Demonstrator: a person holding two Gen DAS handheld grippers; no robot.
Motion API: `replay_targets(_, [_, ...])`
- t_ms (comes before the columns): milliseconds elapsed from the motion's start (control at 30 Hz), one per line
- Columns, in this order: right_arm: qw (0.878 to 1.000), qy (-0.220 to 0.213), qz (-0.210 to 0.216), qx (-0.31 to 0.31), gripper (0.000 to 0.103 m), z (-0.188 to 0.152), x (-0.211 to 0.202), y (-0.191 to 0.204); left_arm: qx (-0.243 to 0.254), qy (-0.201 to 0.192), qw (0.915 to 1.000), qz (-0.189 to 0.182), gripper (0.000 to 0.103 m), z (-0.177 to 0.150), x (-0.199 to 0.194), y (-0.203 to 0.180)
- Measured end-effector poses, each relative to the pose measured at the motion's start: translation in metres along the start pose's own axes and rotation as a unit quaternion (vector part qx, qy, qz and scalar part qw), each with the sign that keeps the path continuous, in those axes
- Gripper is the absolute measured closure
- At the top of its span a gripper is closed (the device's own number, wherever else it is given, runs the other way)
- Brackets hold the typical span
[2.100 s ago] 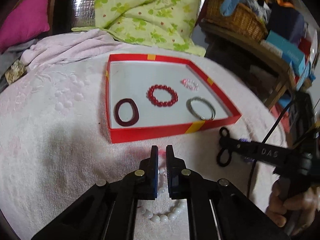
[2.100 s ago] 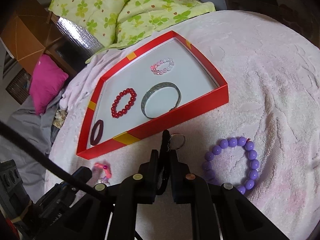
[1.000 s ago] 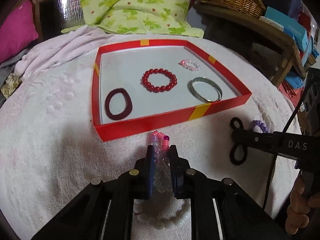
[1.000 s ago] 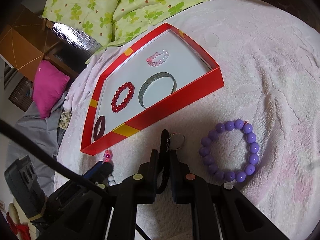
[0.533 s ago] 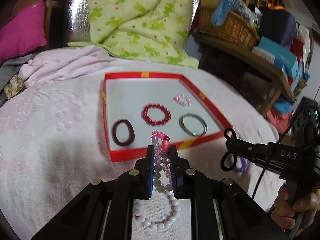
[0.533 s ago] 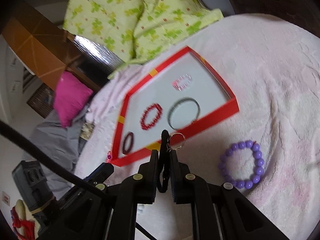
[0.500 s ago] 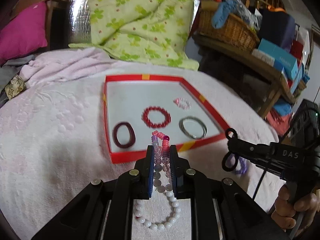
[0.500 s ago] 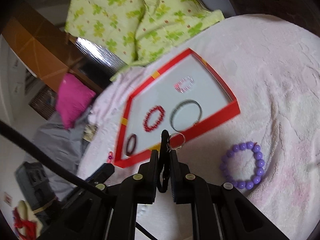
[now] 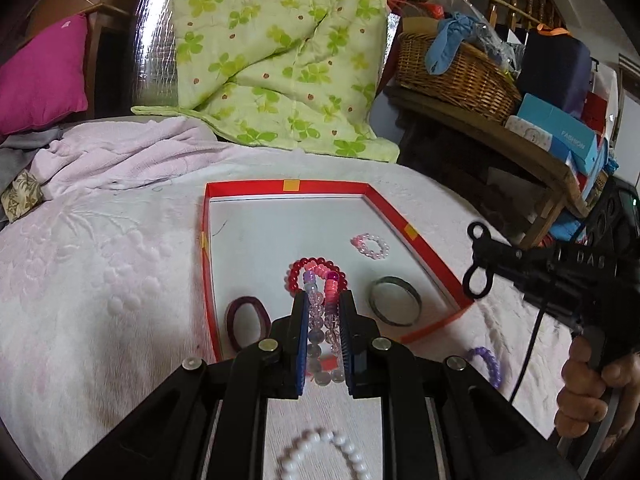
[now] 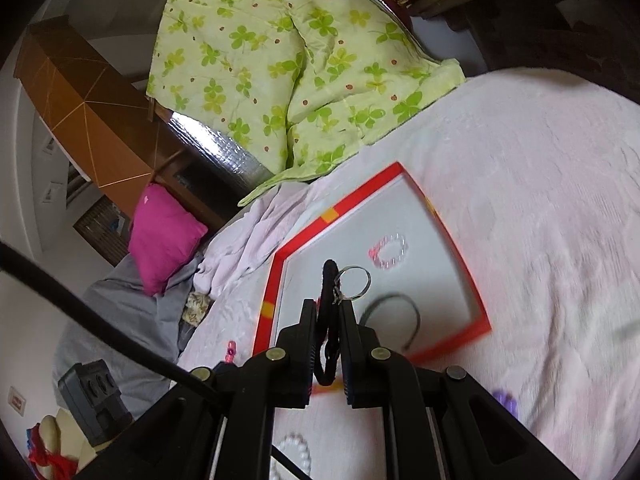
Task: Organize jewelry
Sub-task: 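Lower the pearl bracelet into the box with the left gripper while the right drops the hair tie in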
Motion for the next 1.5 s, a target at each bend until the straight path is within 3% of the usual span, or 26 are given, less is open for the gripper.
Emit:
replay_targets(133, [1.0, -0.004, -0.004, 0.001, 0.091, 0.017, 0.015, -0.01, -0.004, 0.005, 1.0, 0.007, 0.088, 0.009, 0.018, 0.005])
replay_targets(300, [1.0, 0.022, 0.015, 0.008, 0.091, 0.027, 0.049, -0.011, -0.024, 0.005, 0.9994, 0.024, 0.088, 0.03, 0.044, 0.024])
replay_targets(500, [0.995, 0.088, 0.038, 0.018, 0.091, 0.004, 0.075, 0.0, -0.033, 0.028, 0.9986, 0.03, 0.088, 0.052, 0.084, 0.038])
replay_targets(700, [0.99, 0.137, 0.023, 0.029, 0.091, -0.019, 0.093, -0.01, -0.022, 0.05, 0.9981, 0.028, 0.088, 0.065, 0.118, 0.029])
replay_targets(967, [0.987, 0.162, -0.018, -0.001, 0.091, -0.035, 0.11, -0.015, -0.006, 0.093, 0.9939, 0.059, 0.086, 0.061, 0.14, 0.019])
replay_targets(1067, [0.986, 0.167, -0.028, -0.009, 0.09, -0.037, 0.112, -0.013, -0.004, 0.095, 0.9937, 0.06, 0.073, 0.062, 0.135, 0.019])
replay_targets(1133, [0.985, 0.168, -0.034, -0.008, 0.084, -0.034, 0.108, -0.013, -0.007, 0.088, 0.9939, 0.066, 0.053, 0.064, 0.129, 0.021])
replay_targets(1267, [0.989, 0.147, -0.029, 0.005, 0.058, -0.025, 0.094, -0.015, -0.028, 0.078, 0.9947, 0.06, 0.048, 0.068, 0.109, 0.025])
replay_targets(1500, [0.995, 0.101, -0.002, 0.021, 0.057, -0.007, 0.067, -0.01, -0.013, 0.058, 0.9926, 0.106, 0.041, 0.055, 0.063, 0.031])
Point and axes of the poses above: each gripper's, at about its wrist camera, not at the fingertips, and x roughly the way its jaws point, y to its left, z to its top, the point moved 3 cm from there along x, roughly the way its jaws point, and after that the axes turned 13 degrees about z, right-handed, at the moved point
